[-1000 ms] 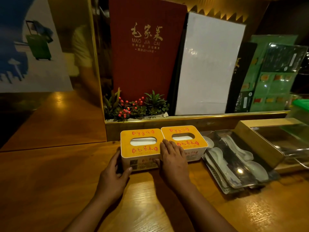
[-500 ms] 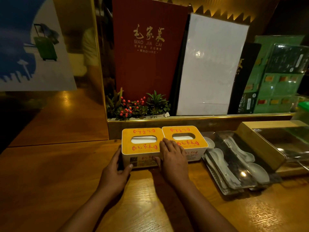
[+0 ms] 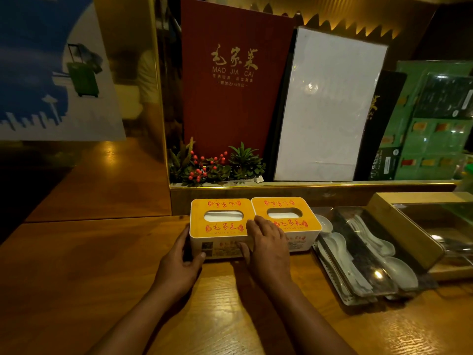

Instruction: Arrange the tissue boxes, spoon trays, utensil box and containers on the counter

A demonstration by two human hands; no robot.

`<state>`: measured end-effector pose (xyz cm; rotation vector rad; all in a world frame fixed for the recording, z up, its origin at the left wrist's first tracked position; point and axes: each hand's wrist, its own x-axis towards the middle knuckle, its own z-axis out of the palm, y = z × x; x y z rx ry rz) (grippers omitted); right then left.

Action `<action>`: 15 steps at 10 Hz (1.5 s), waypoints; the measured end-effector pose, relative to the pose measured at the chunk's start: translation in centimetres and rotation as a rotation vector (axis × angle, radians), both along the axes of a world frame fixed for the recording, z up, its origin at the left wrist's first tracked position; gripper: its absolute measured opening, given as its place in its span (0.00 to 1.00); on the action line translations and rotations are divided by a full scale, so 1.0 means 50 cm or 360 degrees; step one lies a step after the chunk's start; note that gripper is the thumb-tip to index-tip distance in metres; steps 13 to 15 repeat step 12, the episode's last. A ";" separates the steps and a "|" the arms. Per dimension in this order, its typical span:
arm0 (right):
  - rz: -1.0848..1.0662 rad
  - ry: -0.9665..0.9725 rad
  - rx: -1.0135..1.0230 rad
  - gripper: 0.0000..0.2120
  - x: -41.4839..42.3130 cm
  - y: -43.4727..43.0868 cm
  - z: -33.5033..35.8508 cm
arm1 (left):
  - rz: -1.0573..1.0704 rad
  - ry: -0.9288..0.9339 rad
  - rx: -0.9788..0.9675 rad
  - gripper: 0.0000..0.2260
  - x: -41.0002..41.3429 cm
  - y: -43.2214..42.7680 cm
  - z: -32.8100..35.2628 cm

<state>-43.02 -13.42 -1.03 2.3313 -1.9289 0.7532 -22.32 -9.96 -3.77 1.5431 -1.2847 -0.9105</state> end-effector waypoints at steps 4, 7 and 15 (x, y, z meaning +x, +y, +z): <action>-0.0237 -0.0294 -0.0108 0.35 -0.077 0.037 -0.054 | 0.0054 -0.0060 -0.0099 0.43 0.006 -0.022 0.036; -0.0207 -0.0292 -0.0058 0.32 -0.091 0.032 -0.059 | 0.0151 -0.0117 -0.0131 0.39 -0.016 -0.029 0.030; -0.0049 -0.0476 -0.0080 0.29 -0.124 0.061 -0.045 | 0.0129 -0.0088 -0.0080 0.39 -0.012 0.009 0.052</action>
